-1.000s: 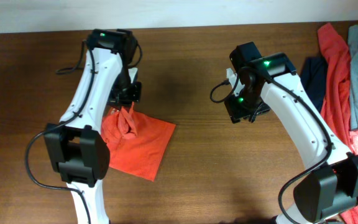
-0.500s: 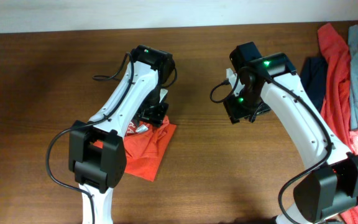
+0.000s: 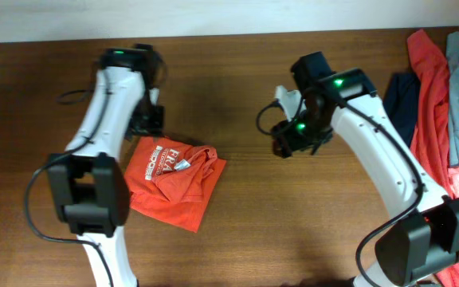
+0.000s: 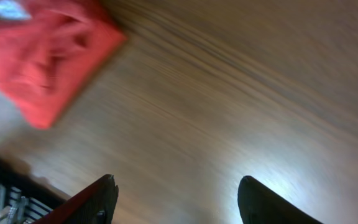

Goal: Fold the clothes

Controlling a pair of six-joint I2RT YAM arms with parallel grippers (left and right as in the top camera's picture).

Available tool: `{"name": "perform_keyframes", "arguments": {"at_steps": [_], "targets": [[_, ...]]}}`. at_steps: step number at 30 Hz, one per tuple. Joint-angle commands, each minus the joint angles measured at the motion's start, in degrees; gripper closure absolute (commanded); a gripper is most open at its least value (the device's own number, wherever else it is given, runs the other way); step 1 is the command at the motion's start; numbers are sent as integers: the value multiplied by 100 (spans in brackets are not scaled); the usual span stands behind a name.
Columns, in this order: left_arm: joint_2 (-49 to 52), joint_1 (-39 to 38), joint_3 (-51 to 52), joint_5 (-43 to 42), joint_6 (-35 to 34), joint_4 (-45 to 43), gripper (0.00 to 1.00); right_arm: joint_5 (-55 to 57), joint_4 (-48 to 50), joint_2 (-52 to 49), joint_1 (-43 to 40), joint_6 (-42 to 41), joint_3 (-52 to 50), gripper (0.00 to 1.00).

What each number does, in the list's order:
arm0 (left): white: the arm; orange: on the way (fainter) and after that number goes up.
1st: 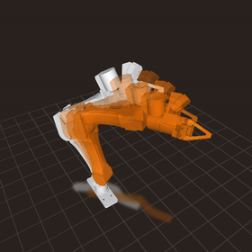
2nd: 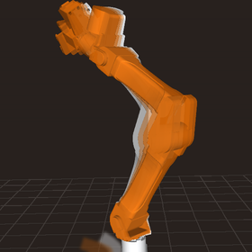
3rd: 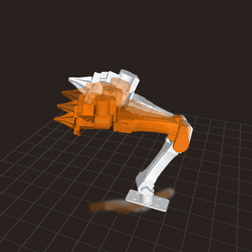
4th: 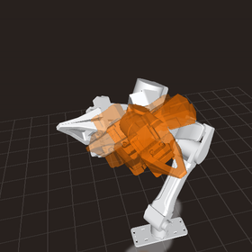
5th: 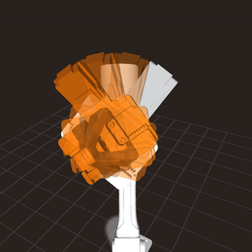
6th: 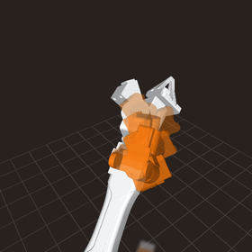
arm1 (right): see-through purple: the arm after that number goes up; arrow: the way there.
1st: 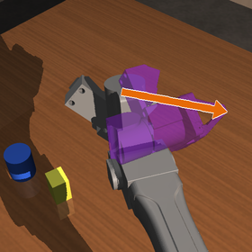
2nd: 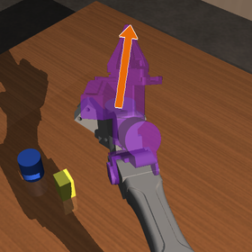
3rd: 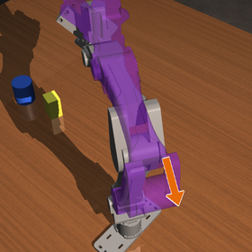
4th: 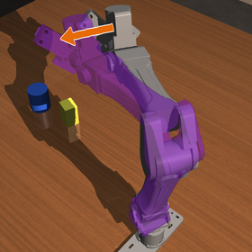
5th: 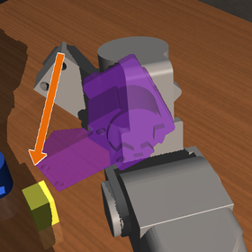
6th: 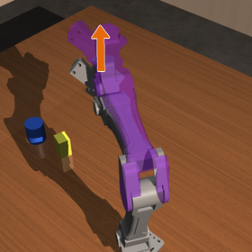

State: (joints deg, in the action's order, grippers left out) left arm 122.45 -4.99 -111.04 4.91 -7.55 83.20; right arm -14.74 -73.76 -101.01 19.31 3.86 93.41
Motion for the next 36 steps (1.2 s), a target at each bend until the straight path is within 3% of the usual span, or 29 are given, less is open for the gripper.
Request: {"name": "perform_keyframes", "arguments": {"at_steps": [1,6,10,15,20,26,34,36], "targets": [[-94,483,-35,-1045,118,-323,44,-428,260,-39,566,201,-31,31],[-94,918,-31,-1368,461,-492,41,-431,732,-313,1456,793,-31,23],[-94,1185,-31,-1346,459,-389,40,-114,1045,-658,2114,774,-31,22],[-94,1530,-31,-1355,413,-345,40,807,1563,-1038,2677,302,-31,19],[-94,1764,-31,-1353,415,-321,40,844,2122,-1314,3010,205,-31,17],[-94,1867,-31,-1353,417,-321,40,1700,2872,-1585,3379,-901,-31,17],[-94,1867,-31,-1351,417,-323,39,1744,3287,-2124,3650,-1410,-31,17],[-94,1867,-31,-1351,417,-323,39,1834,3285,-2153,3661,-1467,-31,22]]}}
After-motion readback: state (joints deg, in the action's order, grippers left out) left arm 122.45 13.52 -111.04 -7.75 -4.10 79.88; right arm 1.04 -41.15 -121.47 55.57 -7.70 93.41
